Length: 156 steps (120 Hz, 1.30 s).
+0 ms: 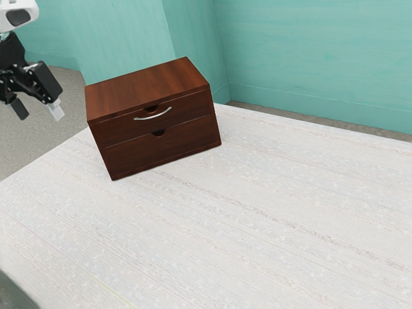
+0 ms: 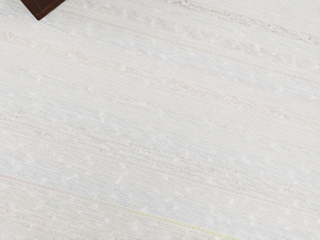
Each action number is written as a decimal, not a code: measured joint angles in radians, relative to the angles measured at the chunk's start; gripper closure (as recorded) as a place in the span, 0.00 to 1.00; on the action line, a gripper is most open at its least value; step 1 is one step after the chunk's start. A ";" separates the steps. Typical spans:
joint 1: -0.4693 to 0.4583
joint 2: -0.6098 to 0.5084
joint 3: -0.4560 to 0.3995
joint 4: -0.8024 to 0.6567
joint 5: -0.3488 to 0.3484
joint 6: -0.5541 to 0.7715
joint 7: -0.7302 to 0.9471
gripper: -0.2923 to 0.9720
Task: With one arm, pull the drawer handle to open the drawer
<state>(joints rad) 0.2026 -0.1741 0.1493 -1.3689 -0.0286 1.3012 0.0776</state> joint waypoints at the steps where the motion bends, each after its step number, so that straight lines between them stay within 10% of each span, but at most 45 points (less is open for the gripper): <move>1: 0.000 0.000 0.000 0.002 0.000 -0.001 0.000 0.23; 48: 0.005 0.079 -0.031 -0.005 -0.048 0.003 -0.006 0.23; 80: -0.011 -0.033 -0.128 -0.353 0.061 0.354 0.098 0.23; 156: -0.009 0.021 -0.190 -0.498 0.203 0.832 0.577 0.23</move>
<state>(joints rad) 0.1935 -0.1535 -0.0409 -1.8673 0.1746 2.1331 0.6547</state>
